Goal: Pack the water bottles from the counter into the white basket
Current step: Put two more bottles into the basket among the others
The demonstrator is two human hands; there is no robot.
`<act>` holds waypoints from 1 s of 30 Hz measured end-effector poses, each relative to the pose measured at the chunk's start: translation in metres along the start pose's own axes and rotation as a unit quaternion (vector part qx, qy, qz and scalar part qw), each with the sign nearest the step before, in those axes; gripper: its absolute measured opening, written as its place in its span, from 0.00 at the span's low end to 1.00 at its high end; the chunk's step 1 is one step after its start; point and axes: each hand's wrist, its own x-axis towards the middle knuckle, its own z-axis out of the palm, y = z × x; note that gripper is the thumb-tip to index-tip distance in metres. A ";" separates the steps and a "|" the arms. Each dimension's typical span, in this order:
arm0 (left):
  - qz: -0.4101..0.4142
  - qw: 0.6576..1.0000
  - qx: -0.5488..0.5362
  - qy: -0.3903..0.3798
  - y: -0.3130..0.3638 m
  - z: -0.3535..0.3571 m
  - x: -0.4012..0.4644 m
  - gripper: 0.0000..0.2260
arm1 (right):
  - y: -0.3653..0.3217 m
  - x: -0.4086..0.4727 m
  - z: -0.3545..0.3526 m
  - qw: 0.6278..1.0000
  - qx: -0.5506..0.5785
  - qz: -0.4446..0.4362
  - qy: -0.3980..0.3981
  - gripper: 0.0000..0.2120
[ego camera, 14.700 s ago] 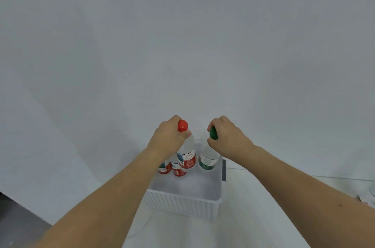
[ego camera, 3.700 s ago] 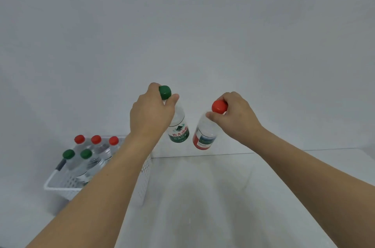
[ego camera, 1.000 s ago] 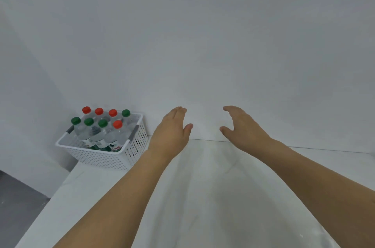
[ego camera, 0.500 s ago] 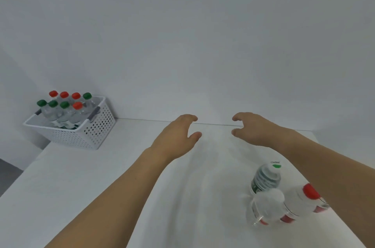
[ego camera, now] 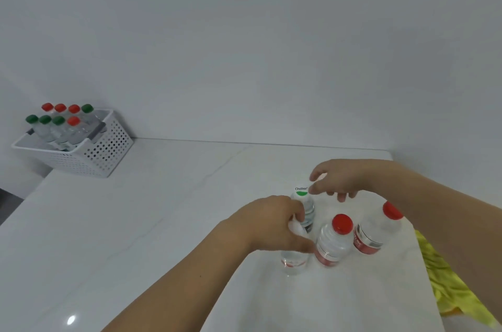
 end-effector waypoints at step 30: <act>-0.102 0.889 -0.246 0.372 -0.209 -0.162 -0.068 0.14 | -0.234 0.030 0.010 0.938 0.082 -0.127 0.312 0.15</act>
